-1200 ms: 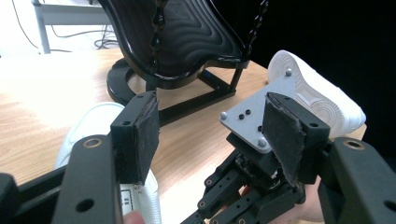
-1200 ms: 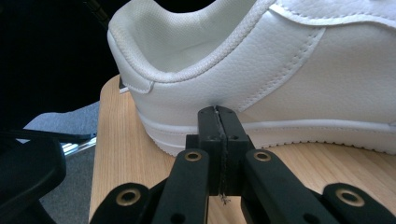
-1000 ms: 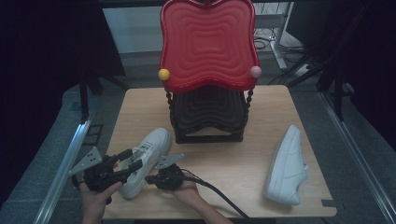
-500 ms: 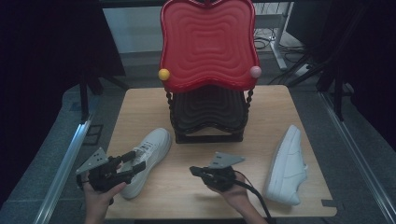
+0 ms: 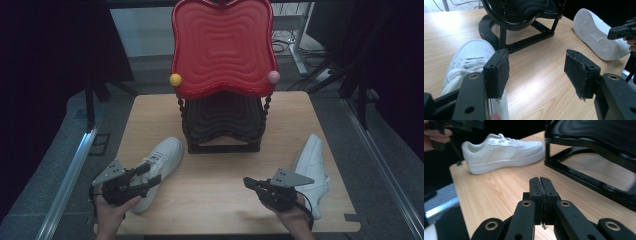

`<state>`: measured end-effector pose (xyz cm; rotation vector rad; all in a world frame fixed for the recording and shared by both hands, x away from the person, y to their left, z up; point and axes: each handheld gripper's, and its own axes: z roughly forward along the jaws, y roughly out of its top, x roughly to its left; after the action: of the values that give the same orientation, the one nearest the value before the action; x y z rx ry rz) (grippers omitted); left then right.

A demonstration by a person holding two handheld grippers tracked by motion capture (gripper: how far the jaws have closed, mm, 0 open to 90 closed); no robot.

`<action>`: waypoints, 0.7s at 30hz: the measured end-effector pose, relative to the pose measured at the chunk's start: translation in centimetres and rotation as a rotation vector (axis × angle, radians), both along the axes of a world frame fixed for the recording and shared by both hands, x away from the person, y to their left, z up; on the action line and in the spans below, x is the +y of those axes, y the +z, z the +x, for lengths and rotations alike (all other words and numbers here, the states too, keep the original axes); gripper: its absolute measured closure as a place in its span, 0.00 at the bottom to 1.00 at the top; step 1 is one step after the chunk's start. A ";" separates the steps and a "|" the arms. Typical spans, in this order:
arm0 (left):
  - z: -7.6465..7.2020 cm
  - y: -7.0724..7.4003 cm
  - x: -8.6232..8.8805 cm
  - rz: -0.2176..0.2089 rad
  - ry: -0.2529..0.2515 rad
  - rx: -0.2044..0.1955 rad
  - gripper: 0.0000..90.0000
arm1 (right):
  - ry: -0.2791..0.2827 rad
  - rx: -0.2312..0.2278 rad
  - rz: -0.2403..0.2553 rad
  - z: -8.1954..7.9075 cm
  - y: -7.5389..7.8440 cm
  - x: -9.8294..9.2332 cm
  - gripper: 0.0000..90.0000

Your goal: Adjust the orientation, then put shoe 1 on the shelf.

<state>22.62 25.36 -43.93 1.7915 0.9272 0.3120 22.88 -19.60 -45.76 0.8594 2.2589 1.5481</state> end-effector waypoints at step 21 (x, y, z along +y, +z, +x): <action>2.4 1.7 3.7 0.011 0.102 -0.009 0.40 | -0.074 -0.010 0.042 -0.4 0.4 -3.7 0.67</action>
<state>24.99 29.05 -42.25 1.7542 1.0143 0.3903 22.46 -23.30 -45.41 0.9332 2.1695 1.5681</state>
